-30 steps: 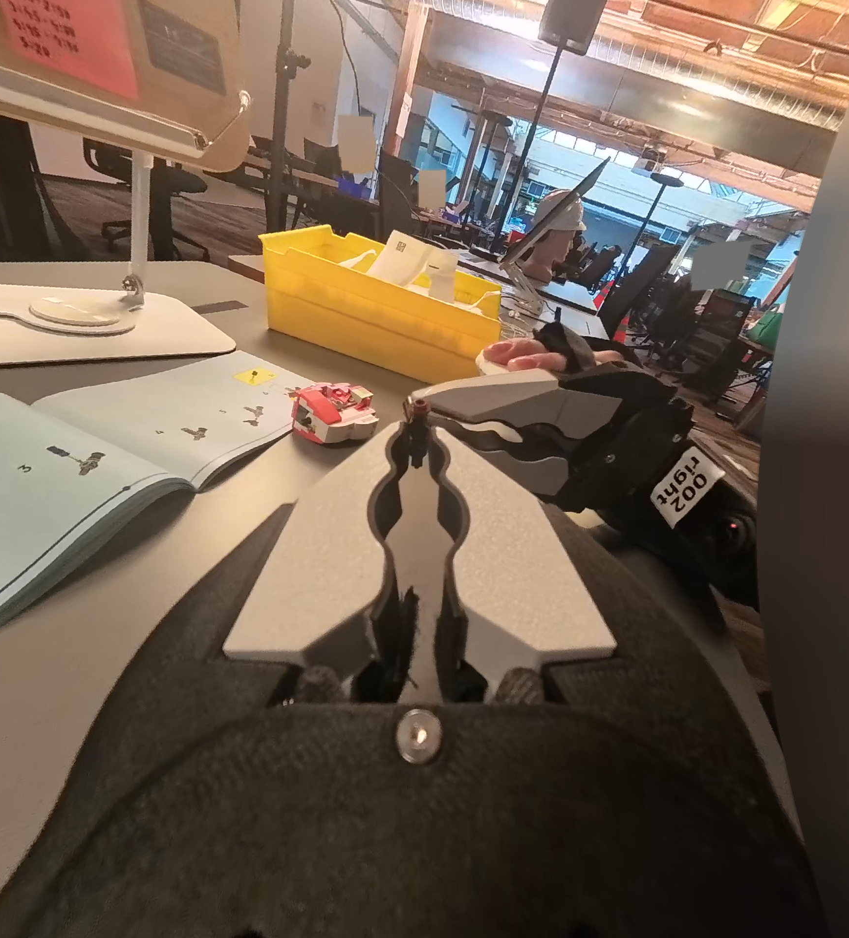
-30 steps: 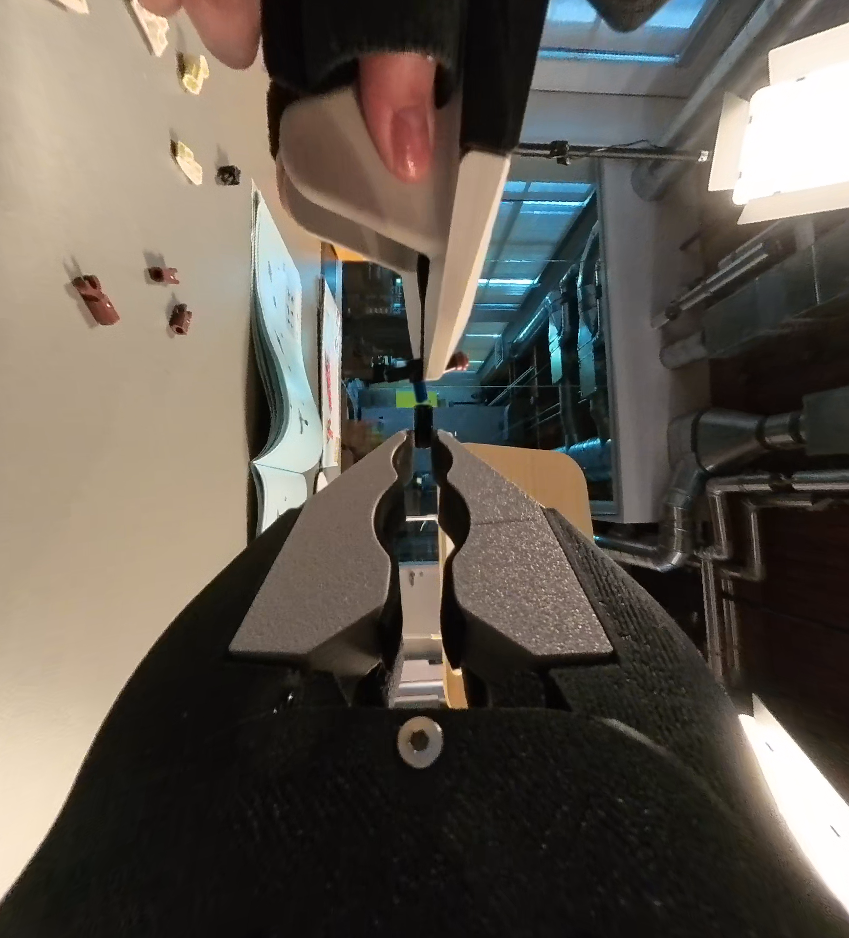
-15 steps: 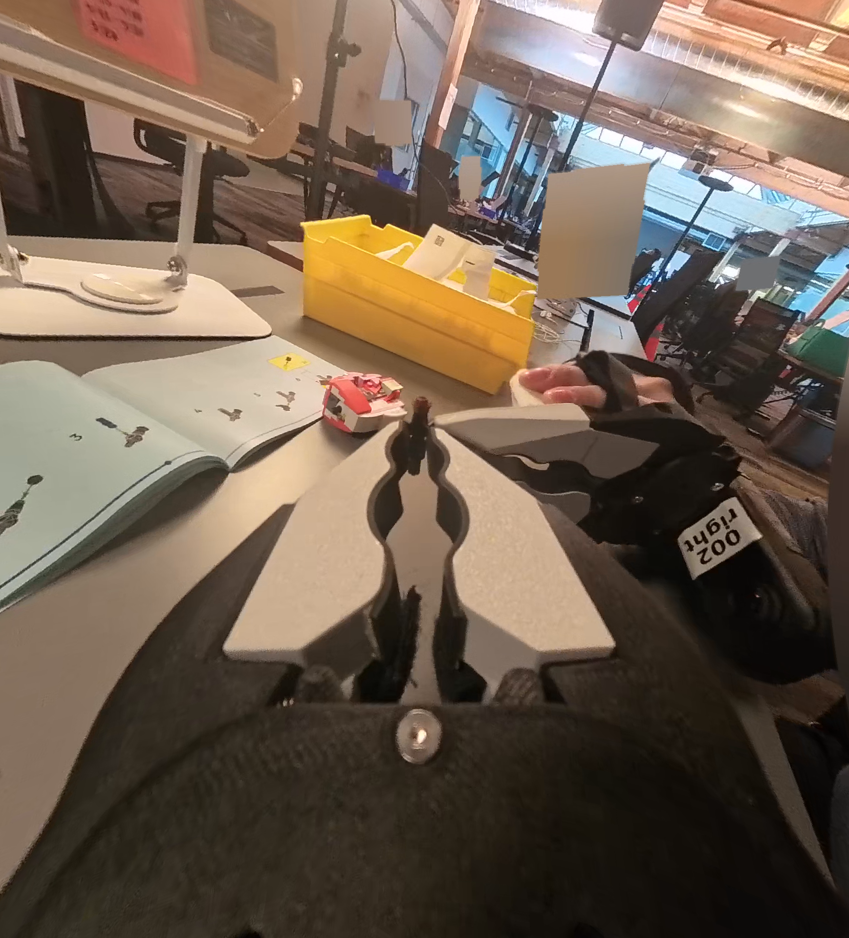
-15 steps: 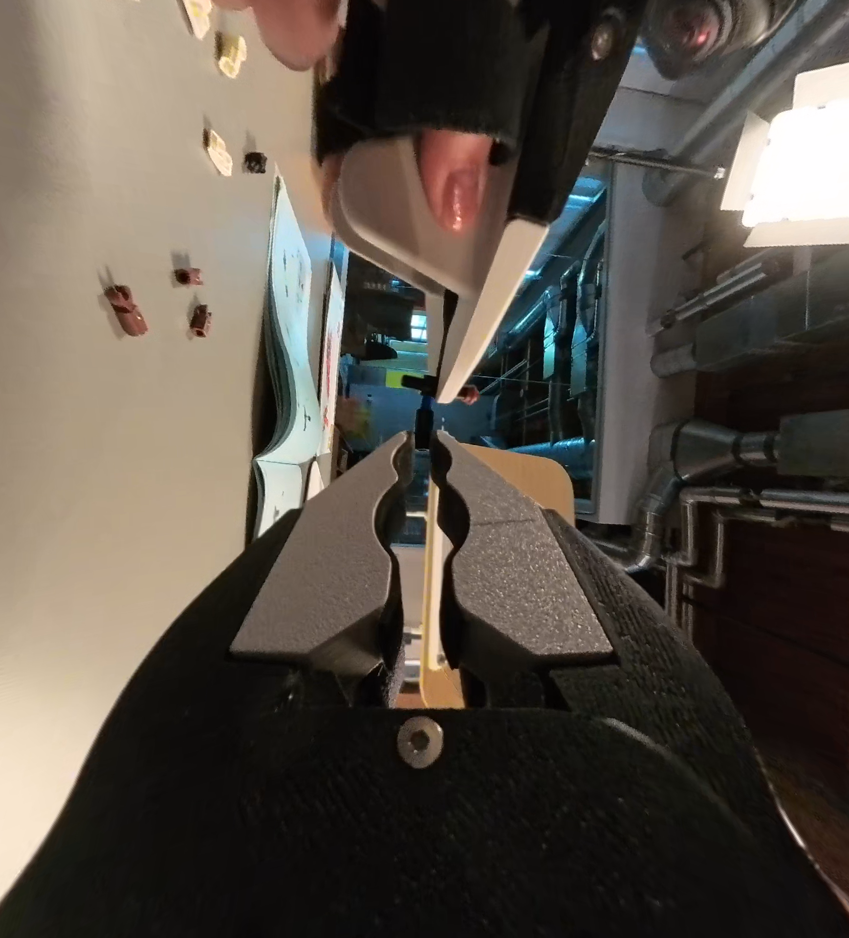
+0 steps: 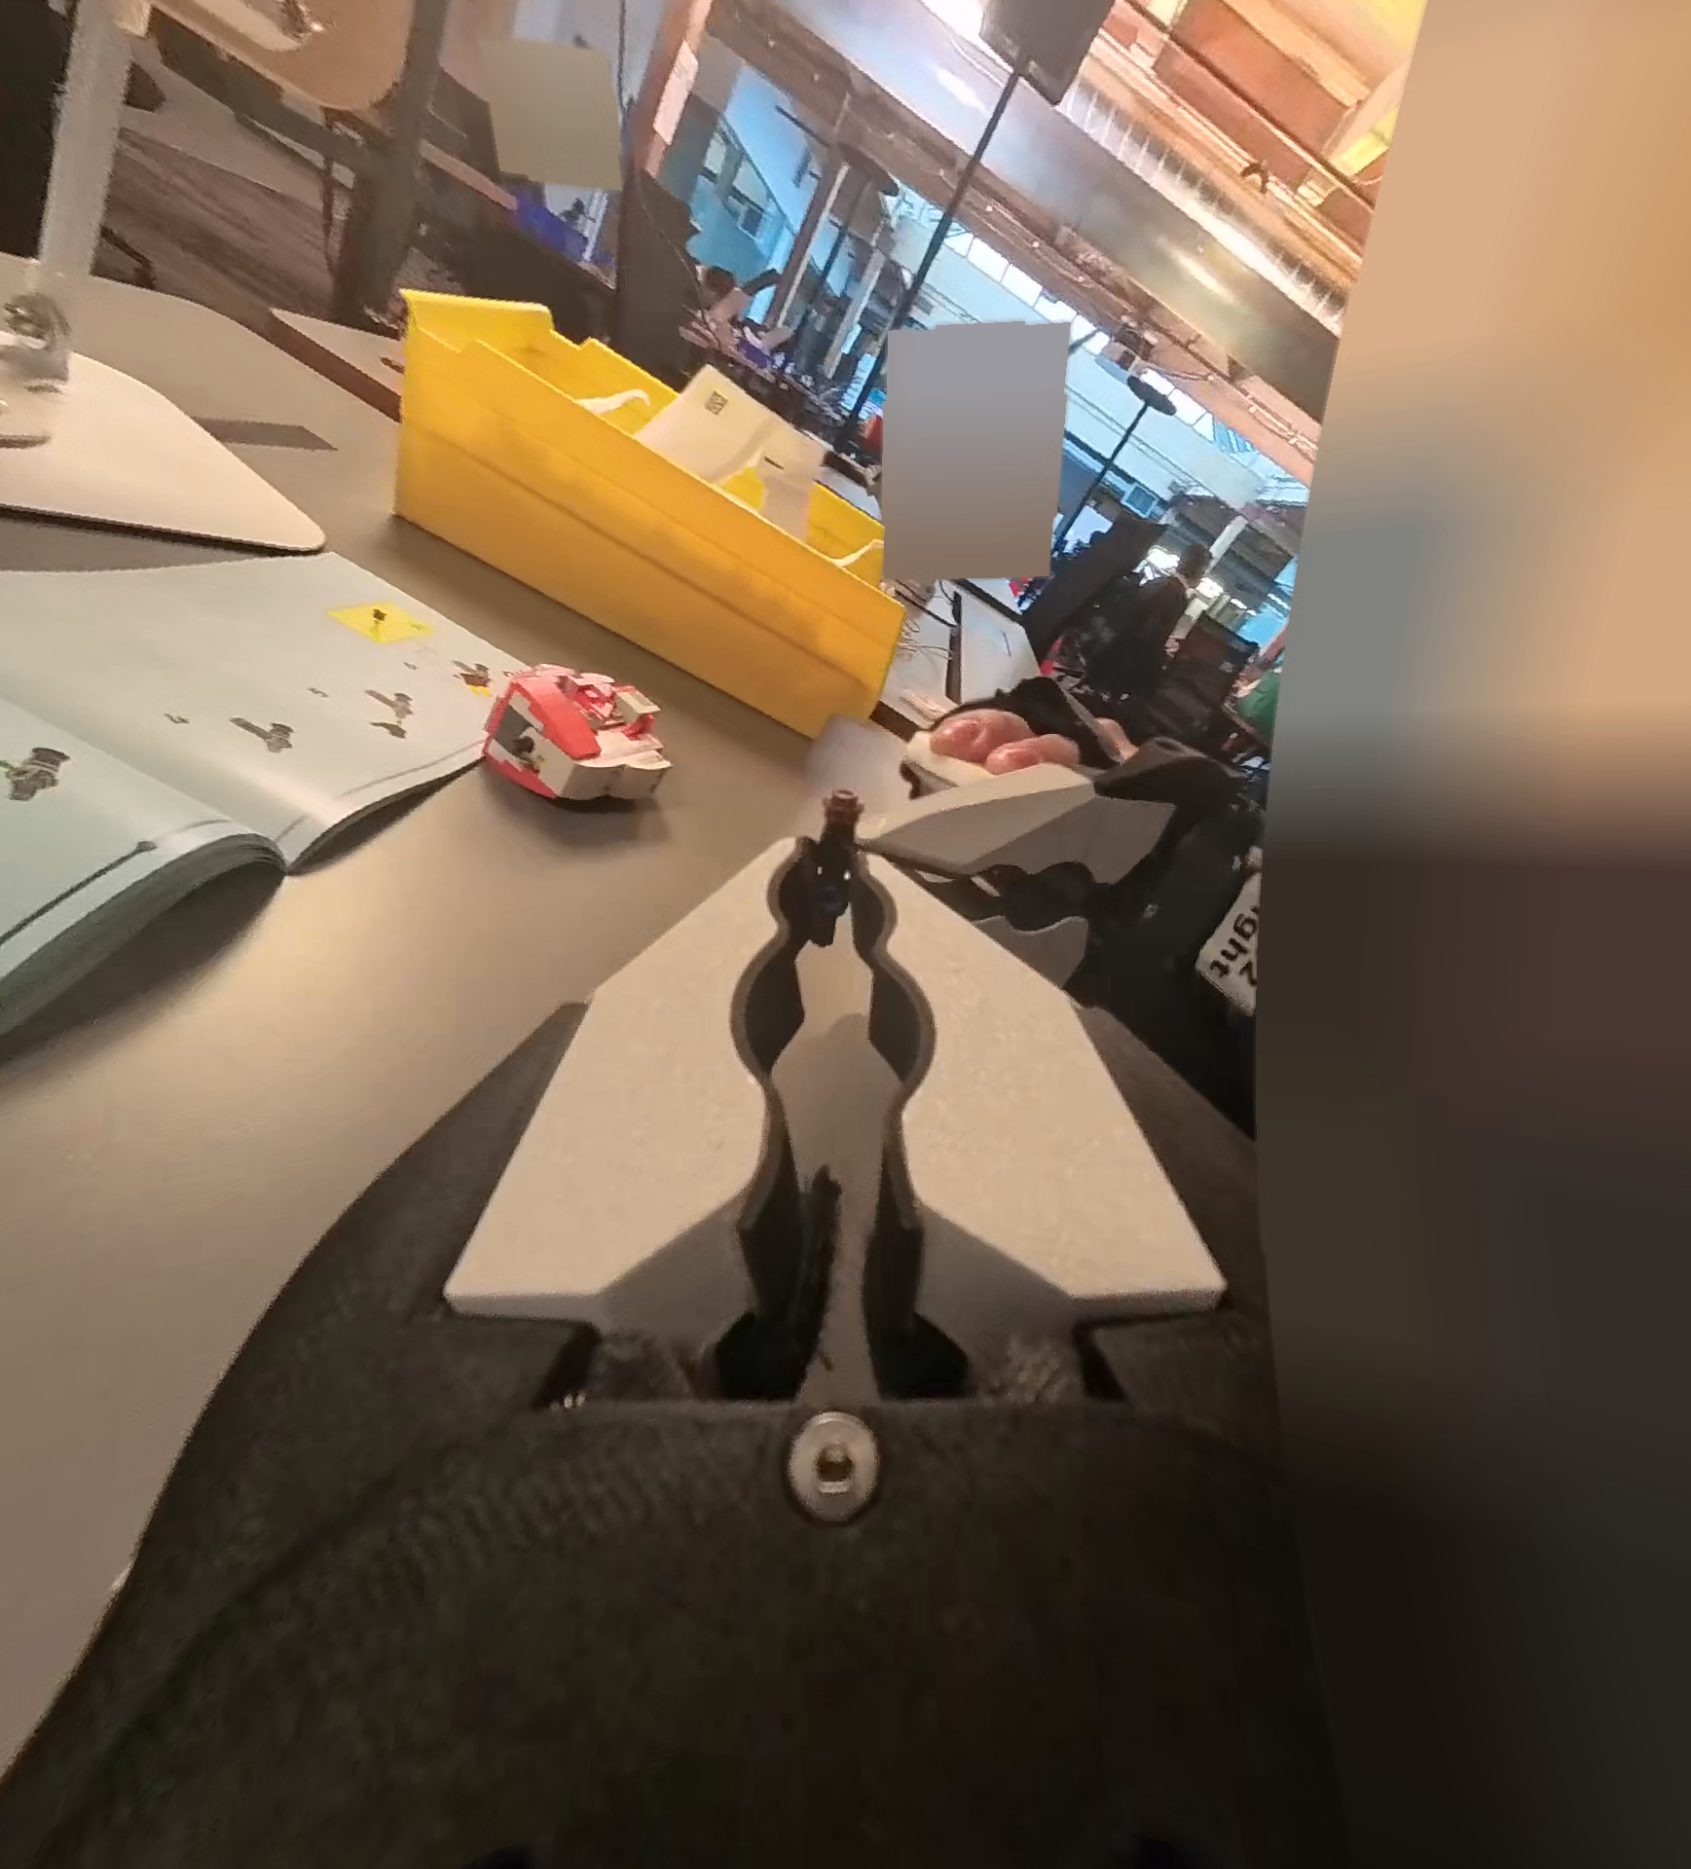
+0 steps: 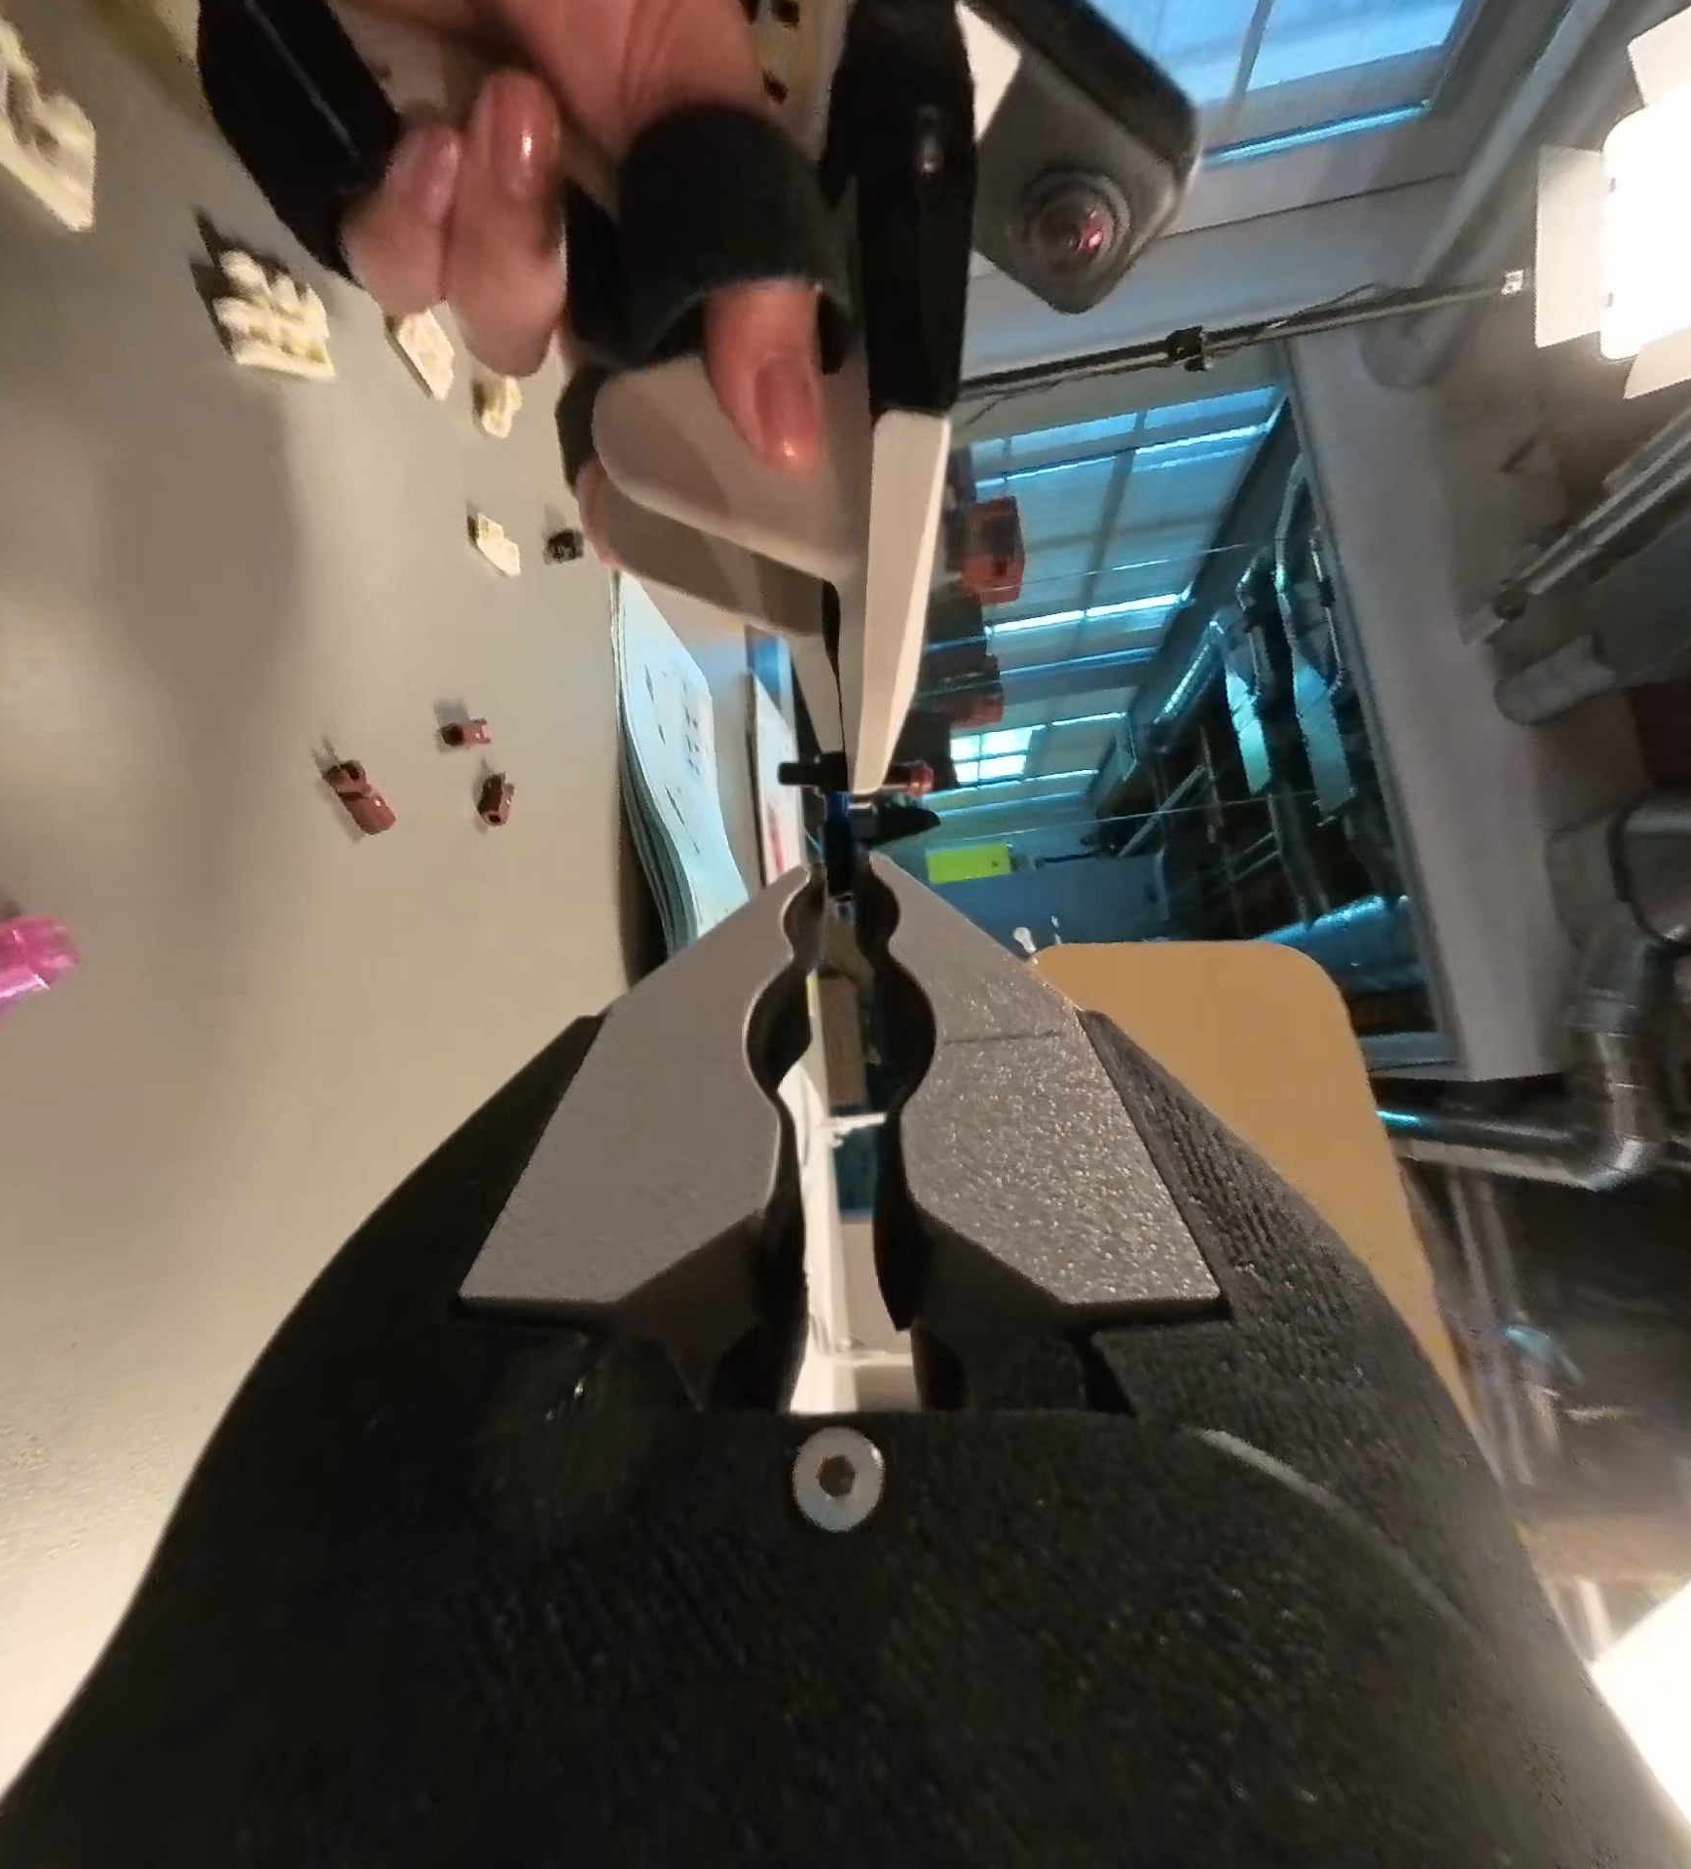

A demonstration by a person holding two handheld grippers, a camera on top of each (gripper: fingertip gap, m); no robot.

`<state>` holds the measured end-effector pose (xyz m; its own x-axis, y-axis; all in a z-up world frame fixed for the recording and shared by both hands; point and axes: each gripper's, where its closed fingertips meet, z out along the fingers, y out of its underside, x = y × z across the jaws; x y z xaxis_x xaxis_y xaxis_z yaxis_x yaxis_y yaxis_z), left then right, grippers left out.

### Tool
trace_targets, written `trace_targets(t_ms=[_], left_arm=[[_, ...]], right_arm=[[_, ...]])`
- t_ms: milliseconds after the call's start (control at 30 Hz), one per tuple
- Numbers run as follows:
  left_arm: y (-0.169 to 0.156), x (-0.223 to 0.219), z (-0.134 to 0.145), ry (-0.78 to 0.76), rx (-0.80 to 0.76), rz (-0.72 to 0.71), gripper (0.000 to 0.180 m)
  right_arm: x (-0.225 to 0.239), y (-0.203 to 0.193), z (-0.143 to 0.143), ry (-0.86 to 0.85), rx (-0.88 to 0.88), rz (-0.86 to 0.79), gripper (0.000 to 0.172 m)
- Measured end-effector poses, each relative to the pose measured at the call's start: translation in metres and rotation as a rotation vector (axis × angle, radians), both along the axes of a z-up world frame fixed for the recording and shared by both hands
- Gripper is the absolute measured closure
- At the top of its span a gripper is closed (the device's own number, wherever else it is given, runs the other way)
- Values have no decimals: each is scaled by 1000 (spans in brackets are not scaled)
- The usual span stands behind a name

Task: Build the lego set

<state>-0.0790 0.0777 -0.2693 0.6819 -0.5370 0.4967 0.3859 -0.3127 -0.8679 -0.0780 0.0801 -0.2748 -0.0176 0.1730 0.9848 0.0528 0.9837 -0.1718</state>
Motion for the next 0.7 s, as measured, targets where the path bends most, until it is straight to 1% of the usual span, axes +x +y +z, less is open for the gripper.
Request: trace_targets(t_ms=[100,300,400,533,700], left_arm=[[-4,2,2,-40,-2,-49,176],[-6,4,-1,-19,-18,-71,175],[-4,4,-4,-17,-30,-67,175],[-1,5,-4,-74,-40,-63,175],[-3,8,-7,-63,-63,-90,175]], right_arm=[[2,-3,2,-4,-79,49,170],[3,-6,-1,-31,-64,65,170],[4,-5,-4,-57,-102,80,169],[5,-2,-5,-87,-170,88,169],[8,-5,-7,-125,-165,105,169]])
